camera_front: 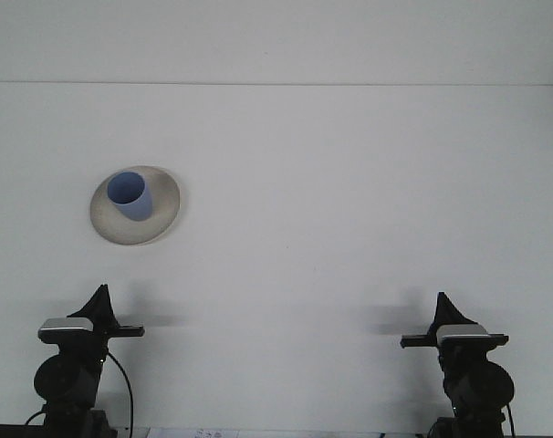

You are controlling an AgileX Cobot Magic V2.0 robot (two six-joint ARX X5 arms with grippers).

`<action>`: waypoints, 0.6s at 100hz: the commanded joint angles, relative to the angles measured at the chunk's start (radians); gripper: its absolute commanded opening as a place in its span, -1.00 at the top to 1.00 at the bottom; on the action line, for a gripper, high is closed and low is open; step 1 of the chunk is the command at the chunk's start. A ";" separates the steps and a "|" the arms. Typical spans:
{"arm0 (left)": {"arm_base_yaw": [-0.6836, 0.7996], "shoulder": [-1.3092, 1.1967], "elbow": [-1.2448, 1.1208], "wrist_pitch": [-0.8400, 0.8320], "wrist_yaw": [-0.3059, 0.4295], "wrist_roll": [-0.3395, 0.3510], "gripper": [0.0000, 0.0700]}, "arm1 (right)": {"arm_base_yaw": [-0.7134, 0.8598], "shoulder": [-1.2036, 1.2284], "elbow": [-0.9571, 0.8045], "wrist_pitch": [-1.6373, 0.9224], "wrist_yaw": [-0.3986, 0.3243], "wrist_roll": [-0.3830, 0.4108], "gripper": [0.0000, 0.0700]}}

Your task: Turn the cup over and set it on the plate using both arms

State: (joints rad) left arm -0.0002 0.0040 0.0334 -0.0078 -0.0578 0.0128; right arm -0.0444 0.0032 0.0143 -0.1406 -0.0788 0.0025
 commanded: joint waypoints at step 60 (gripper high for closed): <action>0.001 -0.001 -0.019 0.010 -0.005 0.001 0.96 | -0.002 -0.002 -0.002 0.043 0.000 0.012 0.98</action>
State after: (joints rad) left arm -0.0002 0.0044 0.0334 -0.0078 -0.0578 0.0128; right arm -0.0452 0.0021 0.0143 -0.1101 -0.0788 0.0044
